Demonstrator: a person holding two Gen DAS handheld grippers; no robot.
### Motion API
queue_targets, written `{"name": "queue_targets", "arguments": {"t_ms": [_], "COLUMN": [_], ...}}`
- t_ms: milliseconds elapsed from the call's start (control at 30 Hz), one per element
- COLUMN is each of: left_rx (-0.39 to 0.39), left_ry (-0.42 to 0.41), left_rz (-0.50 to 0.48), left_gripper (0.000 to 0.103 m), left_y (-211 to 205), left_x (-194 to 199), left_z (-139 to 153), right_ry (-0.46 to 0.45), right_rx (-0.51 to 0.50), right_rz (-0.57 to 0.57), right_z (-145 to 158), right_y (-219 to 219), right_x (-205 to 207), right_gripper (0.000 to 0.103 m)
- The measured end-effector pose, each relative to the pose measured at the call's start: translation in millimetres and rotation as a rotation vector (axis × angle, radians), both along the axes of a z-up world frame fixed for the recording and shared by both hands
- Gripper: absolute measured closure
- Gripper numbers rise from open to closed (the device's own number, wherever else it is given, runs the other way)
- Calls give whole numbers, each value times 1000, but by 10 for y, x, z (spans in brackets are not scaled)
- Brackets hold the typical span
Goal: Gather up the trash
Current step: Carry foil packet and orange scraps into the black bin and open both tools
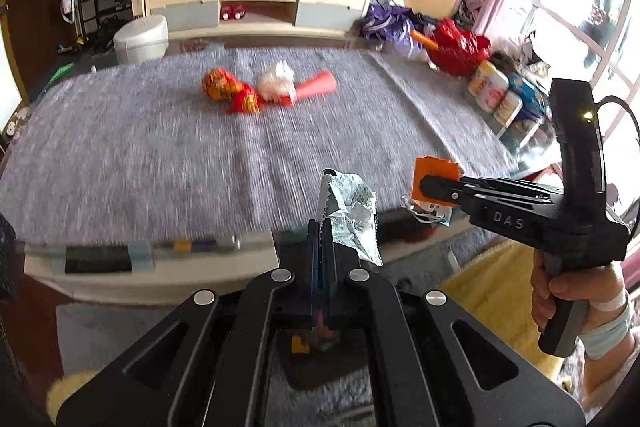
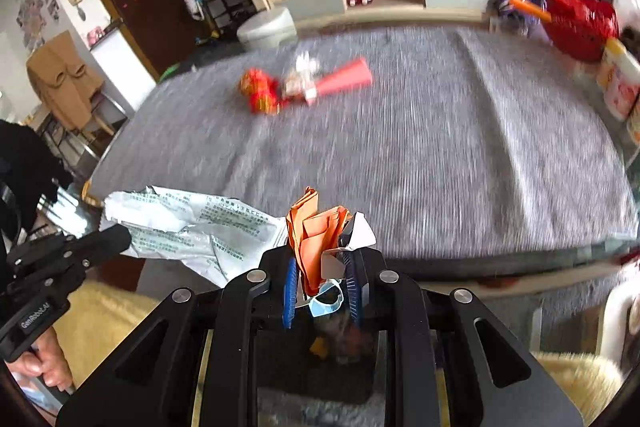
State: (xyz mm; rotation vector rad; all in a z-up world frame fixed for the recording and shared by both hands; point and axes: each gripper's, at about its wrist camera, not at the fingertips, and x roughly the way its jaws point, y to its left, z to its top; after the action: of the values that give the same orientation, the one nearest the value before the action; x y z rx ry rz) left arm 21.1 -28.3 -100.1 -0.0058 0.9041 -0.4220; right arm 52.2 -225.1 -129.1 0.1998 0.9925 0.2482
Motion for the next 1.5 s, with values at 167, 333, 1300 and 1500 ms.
{"name": "queue_targets", "arguments": {"t_ms": [167,333,1300,1500], "left_rx": [32,74,136,182], "left_ry": [85,177,454,377], "left_rz": [-9,3,4,43], "left_gripper": [103,103,72,11], "left_y": [3,-13,-181,-95], "left_x": [-184,-233,-38,0], "left_z": [-334,-757,-1874,-1684], "right_ry": [81,154,369,339], "right_rx": [3,10,24,25], "right_rz": [8,19,11,-67], "right_z": [-344,-664,-1510,-1405], "right_y": [56,120,172,3], "right_x": [-184,-270,-130,-86], "right_gripper": [81,81,46,16]}}
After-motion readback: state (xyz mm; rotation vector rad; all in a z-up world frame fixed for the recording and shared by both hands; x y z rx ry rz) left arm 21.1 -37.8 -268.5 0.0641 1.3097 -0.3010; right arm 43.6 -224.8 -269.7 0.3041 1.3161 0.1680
